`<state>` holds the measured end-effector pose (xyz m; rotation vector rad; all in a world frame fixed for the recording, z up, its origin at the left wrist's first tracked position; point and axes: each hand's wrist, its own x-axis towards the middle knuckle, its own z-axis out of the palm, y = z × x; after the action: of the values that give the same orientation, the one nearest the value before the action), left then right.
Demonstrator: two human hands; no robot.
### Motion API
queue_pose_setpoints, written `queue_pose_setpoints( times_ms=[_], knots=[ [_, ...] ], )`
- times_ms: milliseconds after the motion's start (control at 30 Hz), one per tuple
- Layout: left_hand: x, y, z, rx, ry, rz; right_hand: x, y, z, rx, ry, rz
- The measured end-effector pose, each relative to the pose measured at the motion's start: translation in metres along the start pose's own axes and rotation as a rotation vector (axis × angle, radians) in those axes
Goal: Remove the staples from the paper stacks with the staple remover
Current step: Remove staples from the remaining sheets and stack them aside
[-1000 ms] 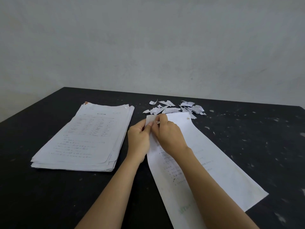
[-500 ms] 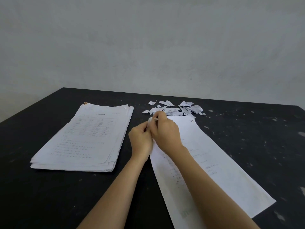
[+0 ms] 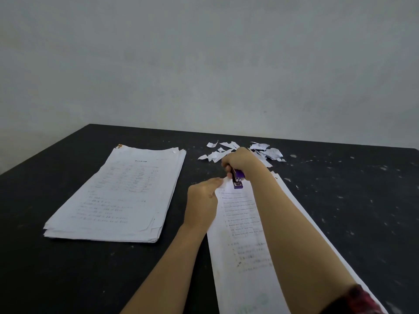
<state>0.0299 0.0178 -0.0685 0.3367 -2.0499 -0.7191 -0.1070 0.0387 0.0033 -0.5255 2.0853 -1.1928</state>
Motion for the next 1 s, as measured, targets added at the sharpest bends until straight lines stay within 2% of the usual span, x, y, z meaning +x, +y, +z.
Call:
queue_pose_setpoints(
  times_ms=[133, 267, 400, 500, 567, 633, 767, 867, 933, 1000],
  knots=[
    [0.001, 0.001, 0.001, 0.03, 0.006, -0.018, 0.01, 0.006, 0.001, -0.018, 0.096, -0.013],
    [0.002, 0.002, 0.001, 0.019, 0.029, -0.05, 0.013, 0.013, -0.003, 0.055, 0.12, -0.019],
    [0.002, 0.0, 0.002, -0.019, 0.047, -0.103, 0.008, 0.017, -0.011, 0.254, 0.141, -0.032],
    [0.004, -0.004, 0.0, -0.124, 0.143, -0.291, -0.001, 0.027, -0.025, 0.287, 0.29, -0.043],
    [0.009, -0.01, -0.003, -0.225, 0.21, -0.481, -0.01, 0.039, -0.04, 0.175, 0.441, -0.051],
    [0.012, -0.015, -0.006, -0.346, 0.215, -0.615, -0.029, 0.051, -0.058, 0.034, 0.507, -0.01],
    [0.018, -0.004, -0.018, -0.563, 0.249, -0.716, -0.067, 0.062, -0.088, -0.129, 0.266, 0.122],
    [0.029, 0.011, -0.031, -0.672, 0.166, -0.785, -0.085, 0.06, -0.099, -0.133, 0.219, 0.07],
    [0.039, 0.027, -0.041, -0.73, 0.009, -0.83, -0.094, 0.053, -0.105, -0.039, 0.267, -0.013],
    [0.052, 0.046, -0.05, -0.679, -0.083, -0.789, -0.105, 0.043, -0.11, 0.096, 0.315, -0.119]
  ],
)
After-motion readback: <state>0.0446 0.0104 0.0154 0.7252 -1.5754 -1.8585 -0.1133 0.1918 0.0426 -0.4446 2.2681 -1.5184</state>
